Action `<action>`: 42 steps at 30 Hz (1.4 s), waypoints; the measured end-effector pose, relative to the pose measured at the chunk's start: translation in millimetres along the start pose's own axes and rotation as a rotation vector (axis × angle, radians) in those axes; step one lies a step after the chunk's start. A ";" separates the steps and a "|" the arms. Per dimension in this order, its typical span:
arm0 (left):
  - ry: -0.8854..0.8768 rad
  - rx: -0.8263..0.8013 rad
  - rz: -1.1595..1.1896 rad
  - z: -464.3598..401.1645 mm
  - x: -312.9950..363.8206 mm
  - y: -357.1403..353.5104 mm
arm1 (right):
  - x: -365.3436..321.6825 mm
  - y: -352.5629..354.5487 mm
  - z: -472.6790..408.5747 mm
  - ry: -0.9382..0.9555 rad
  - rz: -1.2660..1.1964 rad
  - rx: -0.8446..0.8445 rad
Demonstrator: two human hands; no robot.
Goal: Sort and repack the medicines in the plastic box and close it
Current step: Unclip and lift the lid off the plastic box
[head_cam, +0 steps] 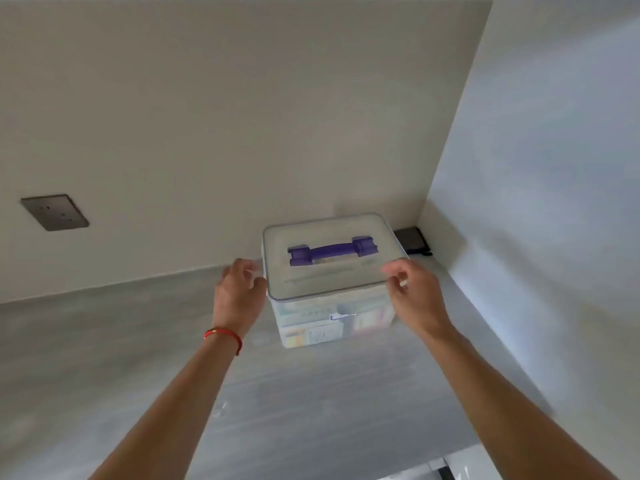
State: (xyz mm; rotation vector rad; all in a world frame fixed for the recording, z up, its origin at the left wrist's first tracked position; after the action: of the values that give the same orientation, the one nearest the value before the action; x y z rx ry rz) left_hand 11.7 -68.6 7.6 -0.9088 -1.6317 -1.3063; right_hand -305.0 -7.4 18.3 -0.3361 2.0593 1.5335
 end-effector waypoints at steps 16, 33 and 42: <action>0.218 -0.203 -0.197 -122.8 -5.3 -88.6 | 1.0 -80.7 -201.8 0.297 0.294 -0.457; 0.203 -0.041 -0.315 -121.1 -31.1 -108.8 | -3.6 -157.1 -287.9 0.206 0.349 -0.871; 0.185 -0.001 -0.317 -123.3 -28.3 -107.7 | -0.5 -138.1 -276.3 0.346 0.120 -0.472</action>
State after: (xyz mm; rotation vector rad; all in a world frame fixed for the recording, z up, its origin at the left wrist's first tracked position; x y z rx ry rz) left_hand -54.5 -211.5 -45.4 -0.5236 -1.6731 -1.5554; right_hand -311.3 -311.3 -36.6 -0.7073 1.9668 2.1613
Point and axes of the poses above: each hand's wrist, its own z-axis away from the middle knuckle, its own y-axis out of the back of the hand, x = y × z, the point moved 7 cm from there along -z, towards the middle knuckle, and after that the axes turned 15 degrees about z, right-handed, at the moved point
